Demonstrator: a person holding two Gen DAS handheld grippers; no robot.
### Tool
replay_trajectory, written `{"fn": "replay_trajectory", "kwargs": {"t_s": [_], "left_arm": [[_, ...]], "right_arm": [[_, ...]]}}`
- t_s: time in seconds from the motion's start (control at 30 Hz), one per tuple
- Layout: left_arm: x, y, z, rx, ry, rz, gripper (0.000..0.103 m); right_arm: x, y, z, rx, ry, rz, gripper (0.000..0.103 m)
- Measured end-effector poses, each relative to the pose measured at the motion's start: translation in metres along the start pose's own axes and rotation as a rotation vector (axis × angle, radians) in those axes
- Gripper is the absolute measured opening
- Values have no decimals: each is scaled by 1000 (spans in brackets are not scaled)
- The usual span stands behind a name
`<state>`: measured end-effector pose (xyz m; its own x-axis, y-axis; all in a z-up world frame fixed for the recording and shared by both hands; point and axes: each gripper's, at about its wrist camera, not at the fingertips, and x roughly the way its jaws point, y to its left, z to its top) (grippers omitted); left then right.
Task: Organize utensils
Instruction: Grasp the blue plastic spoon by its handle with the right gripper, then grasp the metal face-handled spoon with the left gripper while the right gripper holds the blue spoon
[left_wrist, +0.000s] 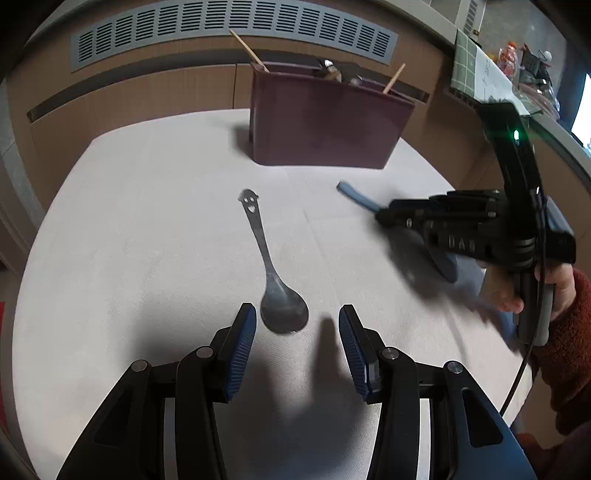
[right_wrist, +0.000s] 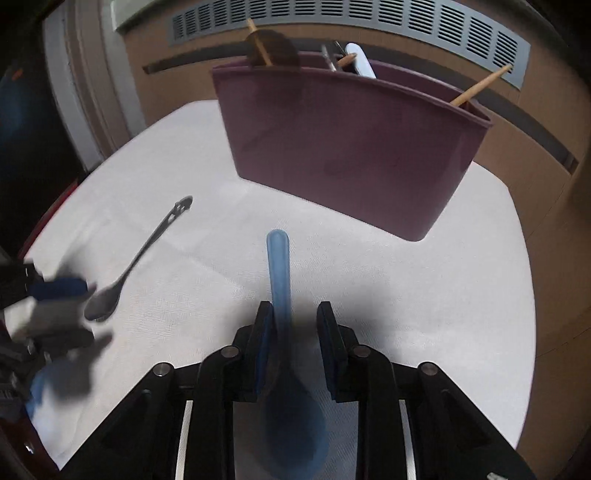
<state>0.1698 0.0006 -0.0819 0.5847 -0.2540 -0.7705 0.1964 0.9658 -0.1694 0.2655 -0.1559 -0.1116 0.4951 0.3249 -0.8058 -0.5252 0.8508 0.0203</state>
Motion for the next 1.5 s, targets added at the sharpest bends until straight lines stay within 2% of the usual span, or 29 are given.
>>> {"fn": "replay_trajectory", "kwargs": {"t_s": [0.17,0.37,0.5,0.57,0.7,0.9,1.0,1.1,1.13,1.2,1.3,1.4,1.5], "left_arm": [[3,-6,-1,2,14,-15,48],[9,-12,3,-11,31,-51,48],[12,-15,8,-39,55,-209,47],[12,-14,16,-26,42,-239,47],[20,6,43,-31,8,-132,47],[50,46,83,-84,5,-38,47],[63,65,91,-136,33,-68,47],[61,73,89,-142,39,-95,47],[59,72,85,-133,50,-103,47],[53,69,75,-106,75,-117,47],[40,60,57,-38,91,-120,47],[26,50,39,15,113,-135,47],[20,45,33,37,115,-153,47]], "right_arm": [[-19,-9,-13,65,-29,-8,8],[-47,-31,-47,189,-74,-47,8],[-45,-39,-61,237,-49,-18,8],[-45,-40,-65,245,-58,-15,8],[-45,-36,-66,238,-60,-30,9],[-47,-35,-69,241,-70,-14,13],[-48,-34,-71,225,-70,-1,18],[-48,-27,-72,181,-71,-13,22],[-48,-24,-72,166,-73,-14,24],[-47,-17,-71,141,-76,-14,36],[-45,-9,-69,119,-60,-54,40],[-45,-14,-66,172,-51,-8,47],[-44,-17,-64,189,-40,8,47]]}}
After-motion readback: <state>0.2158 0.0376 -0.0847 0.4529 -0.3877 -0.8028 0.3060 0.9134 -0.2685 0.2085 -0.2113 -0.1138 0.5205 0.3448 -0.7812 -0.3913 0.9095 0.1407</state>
